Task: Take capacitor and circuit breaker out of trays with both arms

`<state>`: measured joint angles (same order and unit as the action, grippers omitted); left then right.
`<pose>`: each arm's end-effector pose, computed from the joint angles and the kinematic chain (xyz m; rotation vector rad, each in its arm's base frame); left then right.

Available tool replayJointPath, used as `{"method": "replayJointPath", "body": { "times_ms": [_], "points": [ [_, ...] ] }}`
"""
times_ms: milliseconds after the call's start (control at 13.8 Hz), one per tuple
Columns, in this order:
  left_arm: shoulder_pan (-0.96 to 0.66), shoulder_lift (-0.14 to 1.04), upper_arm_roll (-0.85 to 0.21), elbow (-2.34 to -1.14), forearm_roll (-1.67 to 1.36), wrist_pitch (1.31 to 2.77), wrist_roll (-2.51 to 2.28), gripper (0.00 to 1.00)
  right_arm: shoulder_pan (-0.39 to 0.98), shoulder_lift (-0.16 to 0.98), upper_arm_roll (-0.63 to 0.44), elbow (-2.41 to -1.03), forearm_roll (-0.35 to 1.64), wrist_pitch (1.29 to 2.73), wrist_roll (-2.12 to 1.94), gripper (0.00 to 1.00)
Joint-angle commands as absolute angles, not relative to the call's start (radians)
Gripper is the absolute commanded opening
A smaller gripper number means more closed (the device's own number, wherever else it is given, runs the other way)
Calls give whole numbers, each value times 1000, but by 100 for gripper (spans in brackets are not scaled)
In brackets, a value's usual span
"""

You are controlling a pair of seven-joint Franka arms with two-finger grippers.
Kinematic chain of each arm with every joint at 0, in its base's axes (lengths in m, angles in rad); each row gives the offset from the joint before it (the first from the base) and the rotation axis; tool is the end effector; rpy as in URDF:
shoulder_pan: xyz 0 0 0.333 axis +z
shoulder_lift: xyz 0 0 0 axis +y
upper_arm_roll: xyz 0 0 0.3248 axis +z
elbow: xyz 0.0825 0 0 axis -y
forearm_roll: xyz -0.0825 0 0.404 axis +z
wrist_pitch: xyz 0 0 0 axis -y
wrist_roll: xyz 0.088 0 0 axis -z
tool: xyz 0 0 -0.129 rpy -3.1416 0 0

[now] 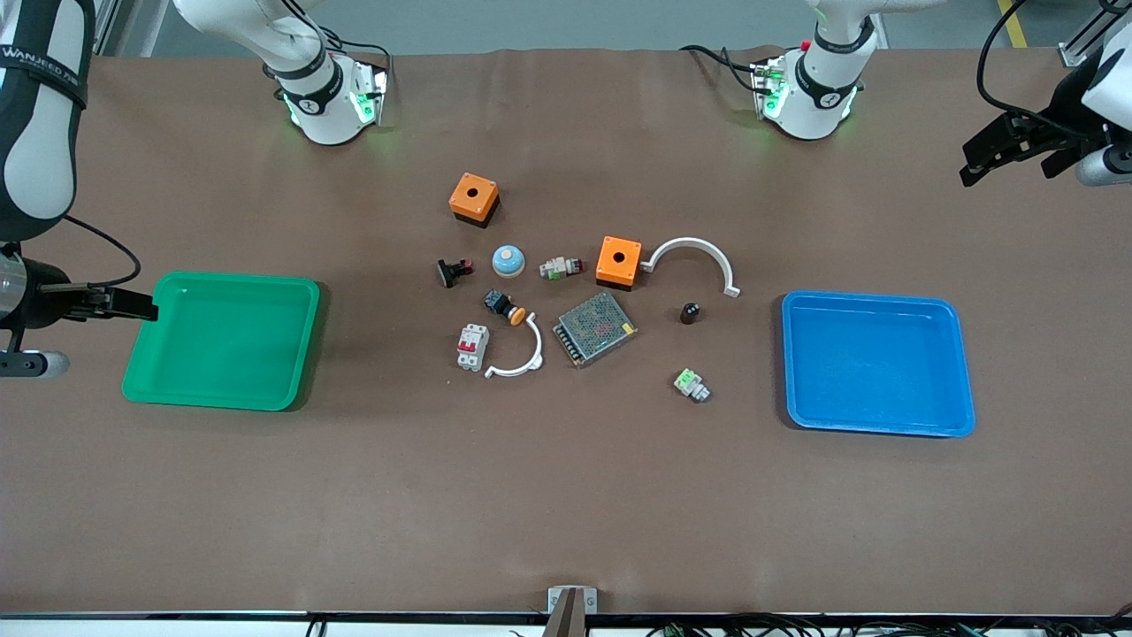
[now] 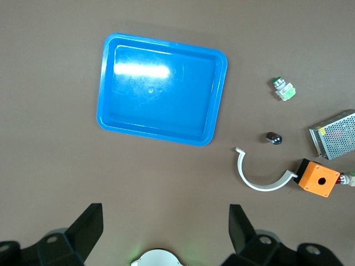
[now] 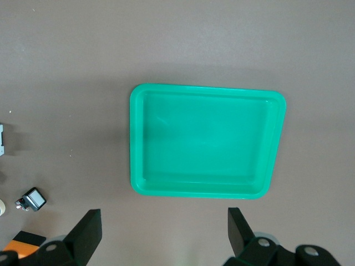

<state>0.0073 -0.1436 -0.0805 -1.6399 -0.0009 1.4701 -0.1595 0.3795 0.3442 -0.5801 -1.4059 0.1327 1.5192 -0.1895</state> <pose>0.5150 -0.0411 0.6471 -3.1248 -0.1363 0.0395 0.6463 -0.0623 0.5036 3.1085 -0.0081 -0.2853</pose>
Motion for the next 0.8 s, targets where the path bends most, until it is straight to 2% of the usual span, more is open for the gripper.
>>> {"method": "replayJointPath", "body": {
  "times_ms": [0, 73, 218, 290, 508, 726],
  "points": [
    [11, -163, -83, -1649, 2, 1476, -140, 100, 351, 313, -569, -1413, 133, 1514, -189, 100],
    [11, -164, -83, -1649, 3, 1476, -140, 100, 301, 299, -521, -1414, 133, 1506, -187, 100],
    [12, -167, -87, -1649, 15, 1476, -140, 100, 128, 246, -323, -1454, 117, 1523, -187, 100],
    [11, -167, -89, -1649, 15, 1476, -141, 100, 73, 221, -263, -1475, 97, 1540, -187, 100],
    [12, -166, -89, -1646, 14, 1477, -141, 100, -56, 154, -108, -1517, 29, 1554, -178, 100],
    [12, -163, -86, -1629, 15, 1474, -137, 100, -95, 100, -43, -1555, -6, 1552, -126, 100]
  ]
}}
